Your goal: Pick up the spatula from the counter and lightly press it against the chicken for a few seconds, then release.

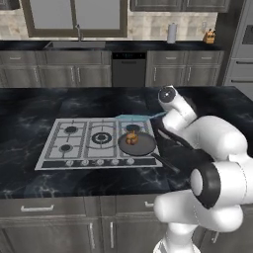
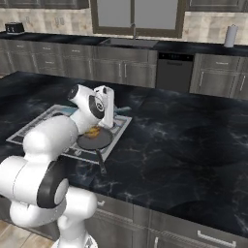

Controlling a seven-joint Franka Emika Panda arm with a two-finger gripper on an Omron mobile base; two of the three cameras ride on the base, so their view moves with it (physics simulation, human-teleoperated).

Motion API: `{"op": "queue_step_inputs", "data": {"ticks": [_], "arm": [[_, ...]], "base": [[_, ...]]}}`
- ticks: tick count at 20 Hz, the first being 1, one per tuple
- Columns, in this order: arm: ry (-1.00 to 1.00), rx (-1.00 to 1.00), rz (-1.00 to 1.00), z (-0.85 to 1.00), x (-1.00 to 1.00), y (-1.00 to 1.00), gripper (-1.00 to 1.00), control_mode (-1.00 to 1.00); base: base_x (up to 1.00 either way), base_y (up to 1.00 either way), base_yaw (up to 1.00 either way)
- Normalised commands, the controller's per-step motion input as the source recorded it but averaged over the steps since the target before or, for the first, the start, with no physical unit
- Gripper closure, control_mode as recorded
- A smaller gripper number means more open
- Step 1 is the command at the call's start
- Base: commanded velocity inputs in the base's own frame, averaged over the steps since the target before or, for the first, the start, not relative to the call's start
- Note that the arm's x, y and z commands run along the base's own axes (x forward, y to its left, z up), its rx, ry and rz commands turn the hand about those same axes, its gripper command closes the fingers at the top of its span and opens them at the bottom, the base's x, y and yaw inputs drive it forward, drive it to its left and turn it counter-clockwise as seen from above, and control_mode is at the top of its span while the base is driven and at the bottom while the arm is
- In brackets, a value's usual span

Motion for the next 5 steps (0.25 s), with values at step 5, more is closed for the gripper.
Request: {"op": "queue_step_inputs", "data": {"ticks": [5], "arm": [[0.15, 0.32, 0.0, 0.35, -0.49, -0.15, 1.0, -1.0]], "base": [[0.0, 0.0, 0.0]]}}
